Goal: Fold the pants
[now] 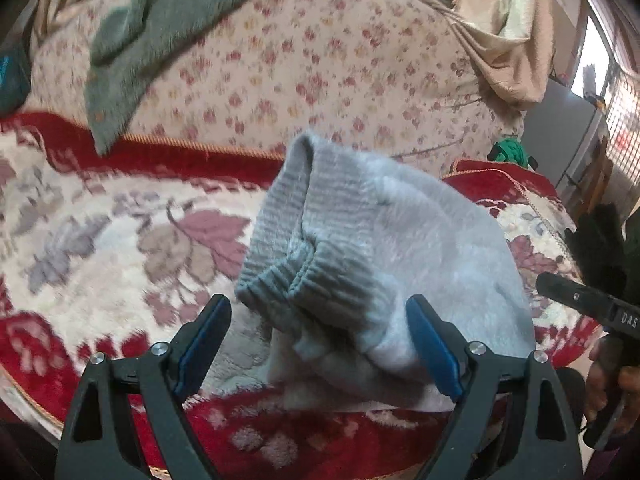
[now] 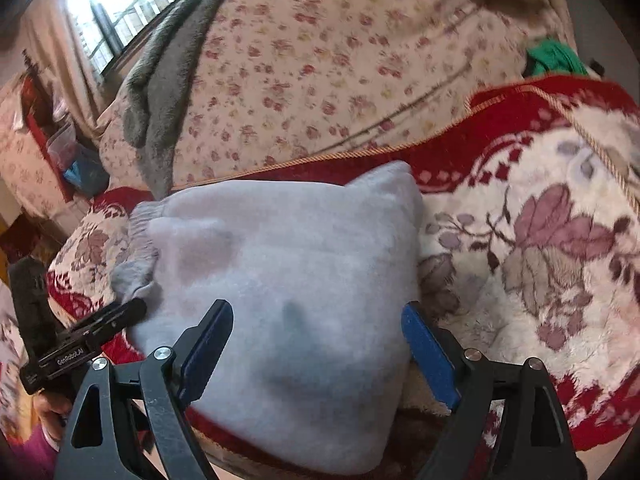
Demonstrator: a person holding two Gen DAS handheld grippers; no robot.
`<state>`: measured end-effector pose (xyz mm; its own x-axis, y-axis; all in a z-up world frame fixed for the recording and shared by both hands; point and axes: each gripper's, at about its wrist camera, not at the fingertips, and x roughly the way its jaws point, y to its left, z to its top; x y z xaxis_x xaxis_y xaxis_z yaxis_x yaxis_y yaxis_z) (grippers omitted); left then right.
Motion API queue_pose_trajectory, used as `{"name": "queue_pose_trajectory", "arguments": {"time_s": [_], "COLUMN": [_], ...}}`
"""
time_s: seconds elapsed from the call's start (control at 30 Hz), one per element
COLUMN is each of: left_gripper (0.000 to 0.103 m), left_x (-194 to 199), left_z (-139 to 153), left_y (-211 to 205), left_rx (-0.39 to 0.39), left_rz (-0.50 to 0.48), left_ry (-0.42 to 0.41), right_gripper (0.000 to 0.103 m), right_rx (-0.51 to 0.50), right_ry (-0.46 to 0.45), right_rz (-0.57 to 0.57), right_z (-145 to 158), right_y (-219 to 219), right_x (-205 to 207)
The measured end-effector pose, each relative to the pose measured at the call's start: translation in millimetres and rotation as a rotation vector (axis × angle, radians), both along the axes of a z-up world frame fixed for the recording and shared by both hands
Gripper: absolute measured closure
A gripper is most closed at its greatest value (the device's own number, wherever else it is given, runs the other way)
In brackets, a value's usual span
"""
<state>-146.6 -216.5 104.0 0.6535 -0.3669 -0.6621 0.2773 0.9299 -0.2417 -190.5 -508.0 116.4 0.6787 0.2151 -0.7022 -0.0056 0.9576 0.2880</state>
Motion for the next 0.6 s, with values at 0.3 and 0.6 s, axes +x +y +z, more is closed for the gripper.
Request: {"name": "queue_pose_trajectory", "arguments": {"time_s": [0.3,0.6], "left_gripper": [0.015,0.012], "left_x": [-20,-35], "left_z": [32,45], "left_y": [-10,-23], "left_rx": [0.073,0.105], "left_rz": [0.053,0.061], "left_ry": [-0.126,-0.175], "right_gripper": [0.012,0.01], "right_rx": [-0.074,-0.111], "right_ry": [-0.061,-0.081], "right_rz": [-0.001,-0.029], "right_z": [11,17], "right_y": [38,52], "right_x": [-13,-27]}}
